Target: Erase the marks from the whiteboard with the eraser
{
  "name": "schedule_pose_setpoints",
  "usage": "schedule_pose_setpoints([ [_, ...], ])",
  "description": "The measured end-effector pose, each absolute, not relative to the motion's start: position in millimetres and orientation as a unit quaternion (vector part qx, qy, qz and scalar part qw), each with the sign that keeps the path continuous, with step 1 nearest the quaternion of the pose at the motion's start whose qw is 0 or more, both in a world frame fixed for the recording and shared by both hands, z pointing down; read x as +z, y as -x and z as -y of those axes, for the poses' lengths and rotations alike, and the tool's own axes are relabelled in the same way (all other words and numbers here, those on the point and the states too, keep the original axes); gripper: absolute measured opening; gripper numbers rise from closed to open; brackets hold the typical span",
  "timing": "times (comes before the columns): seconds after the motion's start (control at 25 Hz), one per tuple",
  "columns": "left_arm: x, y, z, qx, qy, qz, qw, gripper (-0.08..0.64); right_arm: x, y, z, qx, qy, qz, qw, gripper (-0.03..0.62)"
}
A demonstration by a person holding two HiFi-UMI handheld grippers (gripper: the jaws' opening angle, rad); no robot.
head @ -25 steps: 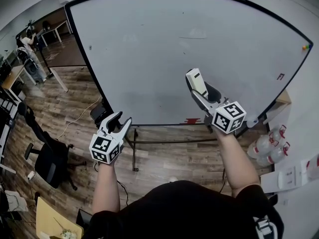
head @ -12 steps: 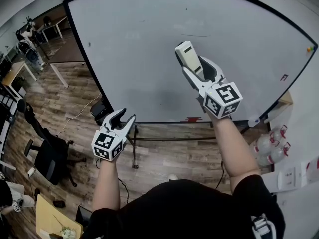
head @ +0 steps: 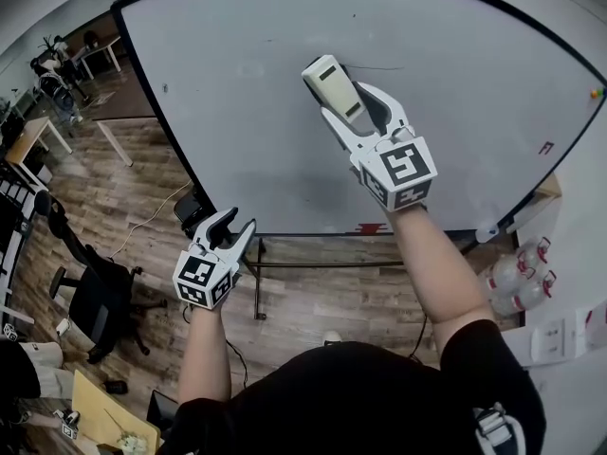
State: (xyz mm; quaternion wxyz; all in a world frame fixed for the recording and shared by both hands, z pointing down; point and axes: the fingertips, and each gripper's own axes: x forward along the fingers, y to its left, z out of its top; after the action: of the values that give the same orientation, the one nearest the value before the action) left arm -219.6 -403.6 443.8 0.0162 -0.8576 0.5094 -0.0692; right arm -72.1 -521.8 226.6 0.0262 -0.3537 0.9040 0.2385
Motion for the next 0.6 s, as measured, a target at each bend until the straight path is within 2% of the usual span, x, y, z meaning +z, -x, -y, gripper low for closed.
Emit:
schedule_pose_setpoints([
  [0.28, 449, 223, 407, -0.070, 0.854, -0.515, 0.012, 0.183, 231, 108, 524, 0.304, 0.351, -0.886, -0.021, 0.249],
  [0.6, 455, 230, 407, -0.072, 0.846, -0.529, 0.006, 0.183, 246, 123, 540, 0.326, 0.343, -0.880, -0.037, 0.249],
])
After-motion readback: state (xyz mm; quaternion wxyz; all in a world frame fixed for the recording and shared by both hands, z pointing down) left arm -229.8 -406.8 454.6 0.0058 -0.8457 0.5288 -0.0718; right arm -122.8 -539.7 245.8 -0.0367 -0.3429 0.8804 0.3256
